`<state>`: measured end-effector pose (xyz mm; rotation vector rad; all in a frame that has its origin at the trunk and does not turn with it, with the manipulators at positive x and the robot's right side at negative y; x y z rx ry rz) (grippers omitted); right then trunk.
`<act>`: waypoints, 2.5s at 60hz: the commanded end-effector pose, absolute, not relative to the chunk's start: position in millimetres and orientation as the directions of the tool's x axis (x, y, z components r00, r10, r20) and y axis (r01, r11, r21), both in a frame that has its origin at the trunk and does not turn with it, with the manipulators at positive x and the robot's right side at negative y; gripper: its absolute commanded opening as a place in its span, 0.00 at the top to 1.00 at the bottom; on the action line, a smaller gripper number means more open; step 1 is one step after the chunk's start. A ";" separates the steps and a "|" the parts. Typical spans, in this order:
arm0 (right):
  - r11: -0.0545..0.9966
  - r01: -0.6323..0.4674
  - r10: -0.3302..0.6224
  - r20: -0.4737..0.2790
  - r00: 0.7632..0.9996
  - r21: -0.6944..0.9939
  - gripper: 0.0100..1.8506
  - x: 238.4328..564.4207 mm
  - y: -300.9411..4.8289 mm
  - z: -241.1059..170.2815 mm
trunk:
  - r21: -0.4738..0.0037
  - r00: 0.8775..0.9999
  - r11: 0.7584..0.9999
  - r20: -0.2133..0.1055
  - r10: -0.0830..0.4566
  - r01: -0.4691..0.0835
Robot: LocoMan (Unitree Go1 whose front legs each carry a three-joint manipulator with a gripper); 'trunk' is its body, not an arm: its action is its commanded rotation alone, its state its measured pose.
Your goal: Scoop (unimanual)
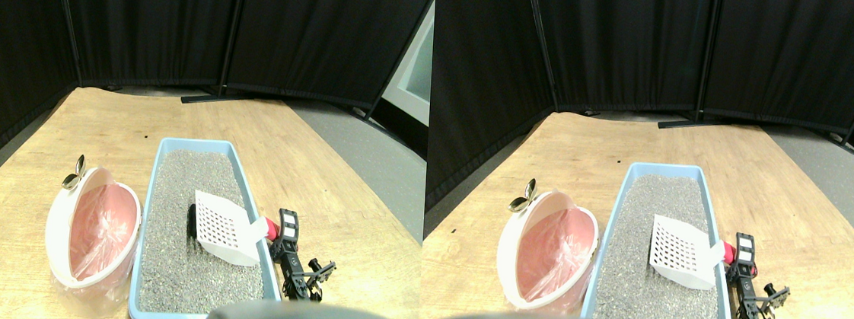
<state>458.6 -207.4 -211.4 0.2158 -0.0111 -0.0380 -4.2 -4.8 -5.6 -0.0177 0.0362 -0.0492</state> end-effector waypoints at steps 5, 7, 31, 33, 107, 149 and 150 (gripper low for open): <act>0.982 0.021 -0.034 0.065 0.997 0.189 0.50 465.4 -206.6 -200.8 | -0.029 0.997 0.998 -0.044 -0.061 0.060; 0.982 0.025 -0.037 0.064 0.997 0.186 0.51 465.7 -206.6 -199.6 | -0.028 0.997 0.998 -0.045 -0.064 0.063; 0.989 0.020 -0.029 0.056 0.998 0.147 0.73 467.3 -207.5 -199.1 | -0.032 0.997 0.997 -0.035 -0.068 0.067; 0.992 0.010 -0.017 0.053 0.998 0.127 0.85 467.9 -207.7 -199.2 | -0.033 0.997 0.997 -0.034 -0.067 0.066; 0.949 -0.160 0.243 0.306 0.920 -0.272 0.97 477.4 -224.9 -72.4 | -0.112 0.999 0.993 -0.029 -0.026 0.022; 0.849 -0.206 0.331 0.184 0.926 -0.487 0.97 544.8 -228.1 -75.6 | -0.223 0.995 0.970 -0.058 0.085 -0.096; 0.848 -0.205 0.329 0.182 0.927 -0.488 0.97 544.9 -227.6 -75.9 | -0.225 0.994 0.969 -0.060 0.087 -0.098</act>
